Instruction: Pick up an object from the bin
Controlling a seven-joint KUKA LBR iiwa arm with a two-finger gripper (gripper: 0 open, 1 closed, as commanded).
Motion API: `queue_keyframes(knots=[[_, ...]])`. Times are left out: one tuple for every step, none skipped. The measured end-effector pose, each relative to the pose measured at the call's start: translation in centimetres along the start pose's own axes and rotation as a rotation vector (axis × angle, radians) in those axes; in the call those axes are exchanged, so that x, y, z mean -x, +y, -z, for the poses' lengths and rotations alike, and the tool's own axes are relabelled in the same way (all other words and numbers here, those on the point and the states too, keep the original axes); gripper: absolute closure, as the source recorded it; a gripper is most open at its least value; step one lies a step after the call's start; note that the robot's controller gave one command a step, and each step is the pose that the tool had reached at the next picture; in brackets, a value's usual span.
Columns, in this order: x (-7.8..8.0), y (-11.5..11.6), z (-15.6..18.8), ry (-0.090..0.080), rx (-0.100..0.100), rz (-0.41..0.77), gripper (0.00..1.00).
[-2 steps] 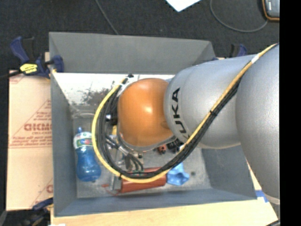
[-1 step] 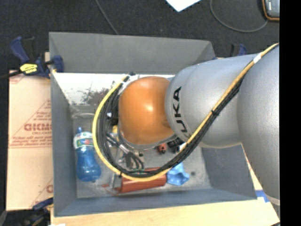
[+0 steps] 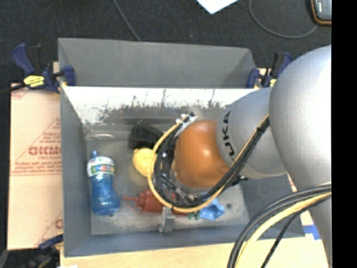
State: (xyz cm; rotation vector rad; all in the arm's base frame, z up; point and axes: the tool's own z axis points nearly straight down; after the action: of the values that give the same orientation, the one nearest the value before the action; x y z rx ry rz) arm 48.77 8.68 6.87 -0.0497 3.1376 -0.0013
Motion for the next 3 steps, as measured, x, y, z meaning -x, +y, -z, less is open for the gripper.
queue_keyframes(knots=[[-1.0,-1.0,6.2,-0.016,0.007,0.208,0.0],[0.0,0.2,0.2,-0.002,0.002,0.008,0.0],[0.0,-3.3,0.2,-0.018,0.003,0.239,0.0]])
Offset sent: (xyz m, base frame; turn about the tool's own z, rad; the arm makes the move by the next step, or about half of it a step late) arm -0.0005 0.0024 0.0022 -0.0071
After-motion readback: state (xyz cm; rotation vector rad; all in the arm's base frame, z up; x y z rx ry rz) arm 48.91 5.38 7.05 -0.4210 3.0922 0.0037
